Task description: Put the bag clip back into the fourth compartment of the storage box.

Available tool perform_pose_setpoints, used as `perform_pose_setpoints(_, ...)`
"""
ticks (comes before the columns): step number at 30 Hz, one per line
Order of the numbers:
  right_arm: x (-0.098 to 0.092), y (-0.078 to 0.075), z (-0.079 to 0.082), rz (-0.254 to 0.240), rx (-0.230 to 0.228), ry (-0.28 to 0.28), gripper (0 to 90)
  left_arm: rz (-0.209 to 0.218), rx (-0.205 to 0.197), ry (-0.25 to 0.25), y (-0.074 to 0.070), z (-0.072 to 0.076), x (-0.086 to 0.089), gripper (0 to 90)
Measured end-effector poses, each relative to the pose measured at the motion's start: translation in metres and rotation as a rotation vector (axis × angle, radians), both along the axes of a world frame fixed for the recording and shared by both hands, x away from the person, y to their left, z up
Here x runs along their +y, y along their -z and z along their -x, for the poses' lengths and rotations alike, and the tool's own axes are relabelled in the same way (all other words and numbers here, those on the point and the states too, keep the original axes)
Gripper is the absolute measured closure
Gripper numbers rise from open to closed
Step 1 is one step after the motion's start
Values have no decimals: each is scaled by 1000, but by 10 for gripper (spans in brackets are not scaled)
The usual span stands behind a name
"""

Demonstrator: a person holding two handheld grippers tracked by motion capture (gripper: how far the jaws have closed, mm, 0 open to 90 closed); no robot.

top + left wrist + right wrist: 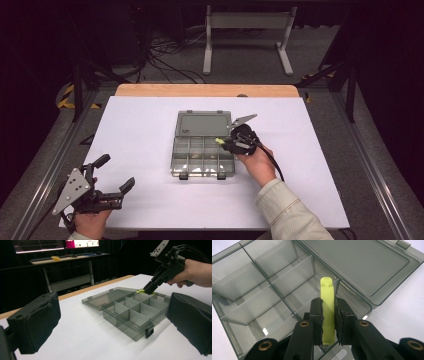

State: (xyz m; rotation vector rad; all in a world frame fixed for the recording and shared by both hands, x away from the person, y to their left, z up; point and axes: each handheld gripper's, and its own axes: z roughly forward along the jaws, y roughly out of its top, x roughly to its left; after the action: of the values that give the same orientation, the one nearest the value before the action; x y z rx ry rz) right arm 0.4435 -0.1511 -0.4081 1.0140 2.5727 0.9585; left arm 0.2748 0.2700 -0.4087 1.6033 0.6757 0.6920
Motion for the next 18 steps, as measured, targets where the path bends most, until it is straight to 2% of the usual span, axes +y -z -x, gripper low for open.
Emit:
perform_pose_setpoints(3,0,0,0,-3,4,0,773,-3,1,1,0,0,0,1)
perform_pose_setpoints(9,-1,-4,1,-32,-9,6,636,1,-3,6,0,-1,0,0)
perform_pose_setpoints(12,-3,-7,3,-38,-22,5,614,3,1,7,0,-1,-1,0)
perform_pose_setpoints(14,-4,-11,4,-44,-41,3,544,2,2,8,0,-2,-2,0)
perform_pose_setpoints(15,-6,-15,6,-58,-60,15,424,0,-1,12,0,-2,-2,0)
perform_pose_setpoints(16,-6,-15,6,-58,-60,15,424,0,-1,12,0,-2,-2,1)
perform_pose_setpoints(17,-9,-19,8,-81,-77,20,317,-1,-1,13,0,-2,-2,1)
perform_pose_setpoints(18,-9,-19,8,-81,-77,20,317,-2,-1,13,0,-2,-2,1)
